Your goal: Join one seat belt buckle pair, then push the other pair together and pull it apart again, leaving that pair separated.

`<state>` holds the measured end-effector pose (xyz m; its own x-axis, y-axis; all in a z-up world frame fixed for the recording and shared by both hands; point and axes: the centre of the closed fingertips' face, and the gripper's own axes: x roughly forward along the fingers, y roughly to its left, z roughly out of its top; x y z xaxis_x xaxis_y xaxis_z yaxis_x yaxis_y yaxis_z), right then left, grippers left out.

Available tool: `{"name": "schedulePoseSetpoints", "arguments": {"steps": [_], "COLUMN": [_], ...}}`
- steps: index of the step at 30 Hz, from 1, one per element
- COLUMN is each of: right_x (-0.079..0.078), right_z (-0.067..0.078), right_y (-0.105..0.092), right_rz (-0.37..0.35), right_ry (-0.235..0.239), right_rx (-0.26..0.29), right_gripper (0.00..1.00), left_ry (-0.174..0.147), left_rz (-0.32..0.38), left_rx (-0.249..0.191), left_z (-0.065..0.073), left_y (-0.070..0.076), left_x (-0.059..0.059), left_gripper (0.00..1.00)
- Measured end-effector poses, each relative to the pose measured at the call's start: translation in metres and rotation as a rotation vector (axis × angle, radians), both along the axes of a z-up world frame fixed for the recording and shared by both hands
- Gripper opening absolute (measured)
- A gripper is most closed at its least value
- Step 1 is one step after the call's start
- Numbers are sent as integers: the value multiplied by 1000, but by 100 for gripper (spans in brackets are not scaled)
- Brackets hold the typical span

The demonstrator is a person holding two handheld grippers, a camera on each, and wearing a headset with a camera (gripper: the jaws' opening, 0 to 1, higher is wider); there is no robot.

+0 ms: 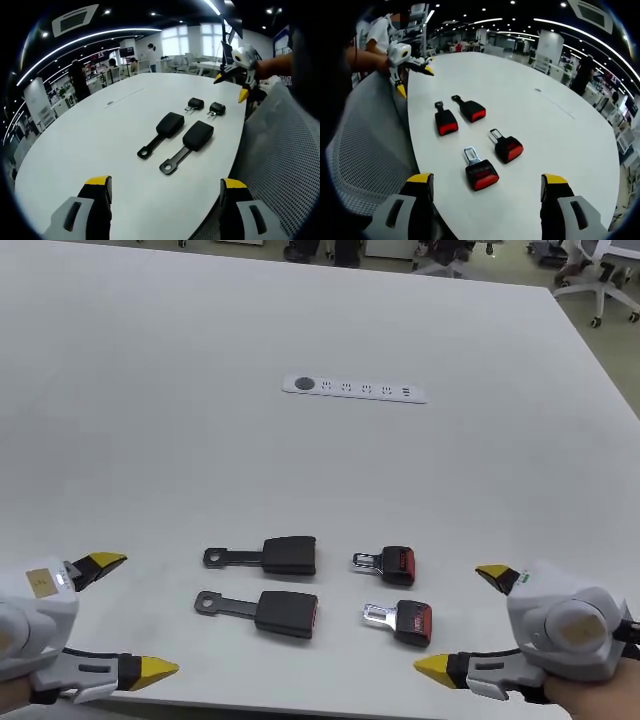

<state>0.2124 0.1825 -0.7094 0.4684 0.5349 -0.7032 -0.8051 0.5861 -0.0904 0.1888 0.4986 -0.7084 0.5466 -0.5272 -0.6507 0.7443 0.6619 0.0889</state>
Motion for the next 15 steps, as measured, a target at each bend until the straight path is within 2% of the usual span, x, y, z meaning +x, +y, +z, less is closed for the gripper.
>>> {"name": "schedulePoseSetpoints", "arguments": {"steps": [5,8,15], "right_x": [1,2,0], "right_z": [1,2,1], "right_y": [0,0,2], "right_rz": [3,3,21], "right_ry": [-2,0,6], "right_rx": [-3,-3,-13], "right_gripper": [89,89,85], "left_ry": [-1,-3,-4], "left_rz": [-9,-36,-40], "left_rx": [8,42,52], "left_z": [-1,-5,-6], "left_y": [1,1,3], "left_x": [0,-2,-3], "left_gripper": [91,91,91]}}
